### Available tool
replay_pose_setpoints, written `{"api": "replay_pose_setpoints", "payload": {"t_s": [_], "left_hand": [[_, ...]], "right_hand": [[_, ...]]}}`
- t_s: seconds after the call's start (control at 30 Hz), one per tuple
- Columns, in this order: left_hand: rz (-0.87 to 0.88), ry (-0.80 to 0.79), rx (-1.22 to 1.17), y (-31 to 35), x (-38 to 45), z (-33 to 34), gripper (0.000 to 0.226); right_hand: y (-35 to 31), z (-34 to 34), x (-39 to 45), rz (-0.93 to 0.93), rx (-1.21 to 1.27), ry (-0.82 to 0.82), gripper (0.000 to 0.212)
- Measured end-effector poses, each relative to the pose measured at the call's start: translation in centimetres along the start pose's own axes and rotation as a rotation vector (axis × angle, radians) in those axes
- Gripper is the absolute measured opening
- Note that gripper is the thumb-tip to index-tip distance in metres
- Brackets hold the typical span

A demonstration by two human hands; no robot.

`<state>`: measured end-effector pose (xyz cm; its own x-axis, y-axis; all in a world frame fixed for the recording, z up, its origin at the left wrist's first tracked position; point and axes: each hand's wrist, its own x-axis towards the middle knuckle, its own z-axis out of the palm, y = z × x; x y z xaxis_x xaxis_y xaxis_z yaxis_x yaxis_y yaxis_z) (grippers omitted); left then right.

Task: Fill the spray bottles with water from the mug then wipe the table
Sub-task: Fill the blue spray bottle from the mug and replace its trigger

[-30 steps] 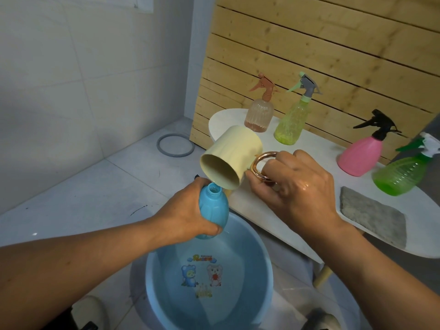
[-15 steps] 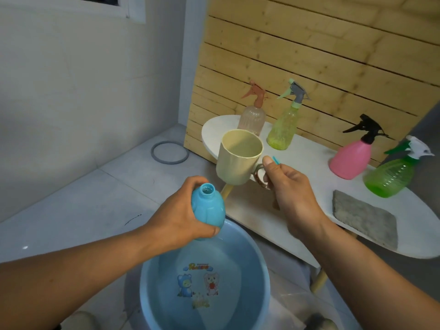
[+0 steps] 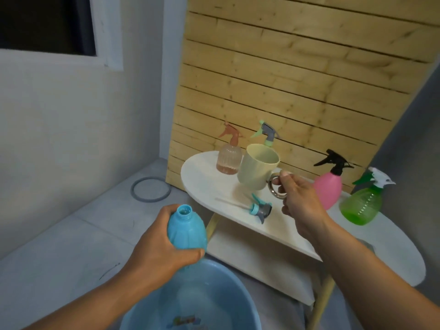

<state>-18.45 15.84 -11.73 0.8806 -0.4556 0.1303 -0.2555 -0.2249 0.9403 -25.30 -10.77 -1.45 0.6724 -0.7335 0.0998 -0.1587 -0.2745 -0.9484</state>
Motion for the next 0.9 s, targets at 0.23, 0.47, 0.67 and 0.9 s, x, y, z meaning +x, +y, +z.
{"api": "replay_pose_setpoints", "payload": {"t_s": [0.23,0.47,0.67,0.9], "left_hand": [[-0.053,-0.009,-0.077,0.2,1.4,0.9,0.094],[-0.116,-0.041,-0.137,-0.1,2.9,1.4,0.095],[-0.125,-0.077,-0.138,0.1,4.4,1.0,0.092],[-0.130,-0.085,-0.112,0.6,4.2,1.2,0.091]], "right_hand": [[-0.4,6.7,5.4,0.120,0.016,-0.254,0.037],[0.3,11.2,9.9,0.151,-0.146,-0.414,0.031],[1.8,12.1,11.3,0.172,-0.241,-0.482,0.035],[2.9,12.4,11.4,0.150,-0.274,-0.511,0.029]]}}
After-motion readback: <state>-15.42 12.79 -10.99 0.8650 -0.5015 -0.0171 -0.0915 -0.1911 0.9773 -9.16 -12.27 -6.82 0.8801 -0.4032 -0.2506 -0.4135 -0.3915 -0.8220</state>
